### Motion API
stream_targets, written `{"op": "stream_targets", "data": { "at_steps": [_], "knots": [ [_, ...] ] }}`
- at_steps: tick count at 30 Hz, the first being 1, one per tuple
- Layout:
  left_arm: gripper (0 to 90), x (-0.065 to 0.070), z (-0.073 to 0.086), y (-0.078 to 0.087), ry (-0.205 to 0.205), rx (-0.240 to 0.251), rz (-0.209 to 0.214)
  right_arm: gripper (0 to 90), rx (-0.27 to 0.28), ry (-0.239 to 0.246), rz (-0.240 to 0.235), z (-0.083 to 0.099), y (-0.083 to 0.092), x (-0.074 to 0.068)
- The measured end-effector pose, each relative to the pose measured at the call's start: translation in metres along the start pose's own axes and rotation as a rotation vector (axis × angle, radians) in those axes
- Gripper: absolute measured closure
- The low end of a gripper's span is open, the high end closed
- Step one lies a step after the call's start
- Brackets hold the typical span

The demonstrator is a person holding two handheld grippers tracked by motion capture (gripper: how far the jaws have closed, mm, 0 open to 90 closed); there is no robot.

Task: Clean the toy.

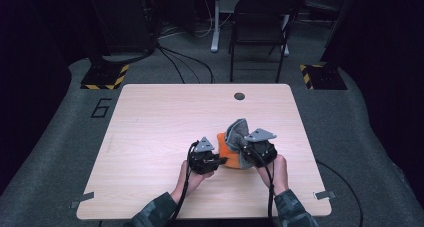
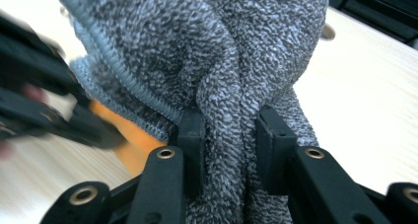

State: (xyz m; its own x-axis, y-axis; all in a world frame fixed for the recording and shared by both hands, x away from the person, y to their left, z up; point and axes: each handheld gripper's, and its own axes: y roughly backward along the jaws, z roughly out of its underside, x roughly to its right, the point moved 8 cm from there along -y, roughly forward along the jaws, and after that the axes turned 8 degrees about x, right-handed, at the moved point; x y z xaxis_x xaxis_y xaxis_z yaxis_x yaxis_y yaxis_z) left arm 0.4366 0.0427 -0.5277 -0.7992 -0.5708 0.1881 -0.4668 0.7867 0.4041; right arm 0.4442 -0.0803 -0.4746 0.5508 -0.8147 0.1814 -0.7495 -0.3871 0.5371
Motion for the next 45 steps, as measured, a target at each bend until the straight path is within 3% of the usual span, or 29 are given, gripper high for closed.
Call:
{"op": "stream_targets", "data": {
  "at_steps": [3,5,8,13,20,27,31,34,37,39,40,42,45],
  "knots": [
    [77.4,0.000,0.000,0.000,-0.003,0.001,-0.001,67.2,-0.009,-0.019,-0.005,0.006,-0.004,0.008],
    [77.4,-0.001,0.000,0.000,0.000,0.004,-0.003,67.2,-0.030,-0.020,0.039,0.011,-0.004,0.018],
    [77.3,-0.001,0.000,-0.001,-0.006,0.001,0.000,67.4,-0.047,-0.061,0.053,0.022,-0.008,0.032],
    [77.3,-0.001,0.000,-0.001,-0.006,0.002,0.003,67.5,-0.095,-0.089,0.083,0.038,-0.014,0.046],
    [77.3,-0.001,0.000,-0.001,-0.011,0.001,-0.001,68.1,-0.162,-0.104,0.125,0.062,-0.027,0.058],
    [77.2,-0.002,0.000,-0.001,-0.007,0.000,0.001,68.0,-0.242,-0.099,0.112,0.082,-0.040,0.060],
    [77.1,-0.003,0.000,0.000,-0.003,-0.001,0.000,68.3,-0.219,-0.102,0.135,0.071,-0.030,0.065],
    [77.1,-0.003,0.000,0.000,-0.005,-0.001,0.000,68.5,-0.102,-0.111,0.146,0.042,-0.008,0.066],
    [77.0,-0.004,0.000,0.000,-0.002,0.003,-0.002,68.7,-0.003,-0.079,0.124,0.013,0.009,0.054],
    [77.0,-0.004,0.000,0.000,0.001,0.003,-0.002,68.7,0.009,-0.071,0.079,0.008,0.007,0.040],
    [76.9,-0.004,0.001,0.000,-0.002,-0.001,-0.003,69.0,-0.015,-0.055,0.052,0.011,0.002,0.032],
    [76.3,-0.005,0.003,-0.001,-0.003,-0.009,0.000,69.7,-0.063,-0.032,0.063,0.022,-0.012,0.025],
    [75.3,-0.006,0.003,-0.002,-0.001,-0.006,0.005,70.4,-0.064,-0.042,0.054,0.029,-0.022,0.025]
  ]
}}
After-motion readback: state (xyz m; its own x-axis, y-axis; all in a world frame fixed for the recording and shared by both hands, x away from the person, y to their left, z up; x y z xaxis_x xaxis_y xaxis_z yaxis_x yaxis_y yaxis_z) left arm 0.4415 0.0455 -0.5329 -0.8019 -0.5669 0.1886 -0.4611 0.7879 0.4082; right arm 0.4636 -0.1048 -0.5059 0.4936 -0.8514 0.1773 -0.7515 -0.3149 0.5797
